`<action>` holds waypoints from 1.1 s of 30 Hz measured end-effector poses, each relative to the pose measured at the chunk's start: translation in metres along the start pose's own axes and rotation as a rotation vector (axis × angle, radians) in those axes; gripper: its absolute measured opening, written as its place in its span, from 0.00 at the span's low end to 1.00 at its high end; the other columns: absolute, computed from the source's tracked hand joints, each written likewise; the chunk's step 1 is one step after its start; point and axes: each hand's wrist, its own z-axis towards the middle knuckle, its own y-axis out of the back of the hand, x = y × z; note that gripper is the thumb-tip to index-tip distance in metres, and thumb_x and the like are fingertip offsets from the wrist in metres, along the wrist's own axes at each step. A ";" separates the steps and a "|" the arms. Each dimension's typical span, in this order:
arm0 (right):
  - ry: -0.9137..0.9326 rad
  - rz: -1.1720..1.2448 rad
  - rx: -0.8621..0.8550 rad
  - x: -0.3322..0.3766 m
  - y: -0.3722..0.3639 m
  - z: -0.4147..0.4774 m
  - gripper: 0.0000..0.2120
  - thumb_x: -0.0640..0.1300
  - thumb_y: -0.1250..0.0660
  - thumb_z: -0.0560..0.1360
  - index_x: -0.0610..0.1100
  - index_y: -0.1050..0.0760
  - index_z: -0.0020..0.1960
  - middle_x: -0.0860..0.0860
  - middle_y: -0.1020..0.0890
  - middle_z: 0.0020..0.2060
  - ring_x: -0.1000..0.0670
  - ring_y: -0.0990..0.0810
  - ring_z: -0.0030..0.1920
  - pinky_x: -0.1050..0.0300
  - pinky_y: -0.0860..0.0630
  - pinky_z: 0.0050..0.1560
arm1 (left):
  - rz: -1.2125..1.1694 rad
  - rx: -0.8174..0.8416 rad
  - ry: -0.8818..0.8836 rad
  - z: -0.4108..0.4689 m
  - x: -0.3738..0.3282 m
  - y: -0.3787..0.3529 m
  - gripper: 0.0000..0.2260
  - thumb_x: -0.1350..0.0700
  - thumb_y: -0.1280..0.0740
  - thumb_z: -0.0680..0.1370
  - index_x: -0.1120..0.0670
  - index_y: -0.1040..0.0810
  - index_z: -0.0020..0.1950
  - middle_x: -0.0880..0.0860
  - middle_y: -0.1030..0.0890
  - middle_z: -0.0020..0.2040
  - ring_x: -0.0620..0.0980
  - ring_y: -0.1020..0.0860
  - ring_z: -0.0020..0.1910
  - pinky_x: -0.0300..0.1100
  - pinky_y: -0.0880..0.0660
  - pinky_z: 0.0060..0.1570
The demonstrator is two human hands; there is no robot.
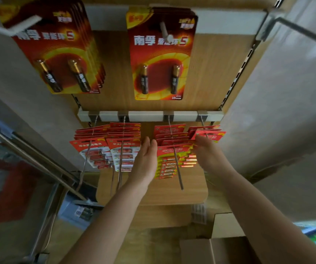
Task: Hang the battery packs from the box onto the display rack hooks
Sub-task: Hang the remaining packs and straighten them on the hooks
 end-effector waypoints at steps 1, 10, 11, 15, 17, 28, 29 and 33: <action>-0.024 0.045 0.006 -0.001 0.000 0.003 0.16 0.33 0.48 0.77 0.42 0.24 0.55 0.45 0.19 0.47 0.42 0.21 0.51 0.39 0.24 0.56 | -0.024 -0.001 -0.004 0.000 -0.001 -0.004 0.22 0.45 0.52 0.81 0.46 0.48 0.76 0.47 0.44 0.77 0.49 0.43 0.75 0.47 0.44 0.71; -0.030 0.224 0.008 0.001 -0.016 0.003 0.14 0.34 0.48 0.79 0.43 0.28 0.57 0.49 0.21 0.49 0.59 0.26 0.42 0.67 0.33 0.35 | -0.142 -0.038 -0.052 0.001 -0.002 -0.025 0.23 0.45 0.52 0.81 0.46 0.50 0.76 0.48 0.40 0.75 0.46 0.38 0.72 0.40 0.41 0.65; -0.025 0.227 0.003 0.002 -0.015 0.002 0.14 0.34 0.48 0.79 0.43 0.28 0.58 0.49 0.20 0.49 0.59 0.26 0.42 0.67 0.33 0.35 | -0.136 -0.043 -0.049 0.001 -0.003 -0.025 0.23 0.45 0.52 0.81 0.46 0.50 0.76 0.48 0.40 0.75 0.47 0.39 0.72 0.39 0.42 0.64; -0.011 0.225 0.057 -0.003 -0.012 -0.002 0.17 0.35 0.48 0.79 0.45 0.30 0.65 0.51 0.21 0.54 0.58 0.25 0.47 0.69 0.33 0.38 | -0.124 -0.046 -0.047 0.002 -0.006 -0.025 0.23 0.46 0.52 0.81 0.47 0.50 0.76 0.47 0.44 0.76 0.46 0.42 0.74 0.36 0.44 0.61; 0.012 0.167 0.092 -0.006 -0.005 -0.006 0.18 0.35 0.46 0.79 0.48 0.30 0.66 0.52 0.21 0.54 0.55 0.24 0.50 0.68 0.33 0.39 | -0.072 -0.079 -0.061 0.003 -0.005 -0.025 0.24 0.45 0.51 0.81 0.47 0.51 0.76 0.47 0.46 0.77 0.47 0.45 0.75 0.41 0.45 0.68; -0.054 0.227 -0.210 -0.035 0.071 0.014 0.22 0.36 0.48 0.80 0.44 0.41 0.73 0.49 0.33 0.70 0.48 0.35 0.70 0.52 0.37 0.68 | 0.105 -0.088 -0.299 -0.002 -0.037 -0.058 0.18 0.59 0.46 0.82 0.52 0.35 0.72 0.46 0.28 0.65 0.31 0.26 0.53 0.19 0.32 0.45; -0.110 0.255 -0.165 -0.038 0.073 0.020 0.23 0.37 0.48 0.80 0.43 0.44 0.75 0.48 0.37 0.73 0.47 0.39 0.73 0.50 0.40 0.71 | 0.136 -0.059 -0.273 0.001 -0.041 -0.064 0.18 0.59 0.46 0.82 0.53 0.37 0.73 0.47 0.28 0.64 0.29 0.25 0.44 0.17 0.33 0.37; -0.185 0.328 -0.044 -0.044 0.080 0.029 0.18 0.40 0.49 0.80 0.35 0.37 0.68 0.42 0.33 0.69 0.44 0.36 0.71 0.50 0.40 0.71 | 0.265 -0.039 -0.234 0.015 -0.048 -0.077 0.20 0.59 0.49 0.82 0.54 0.42 0.75 0.53 0.33 0.72 0.37 0.27 0.53 0.23 0.32 0.47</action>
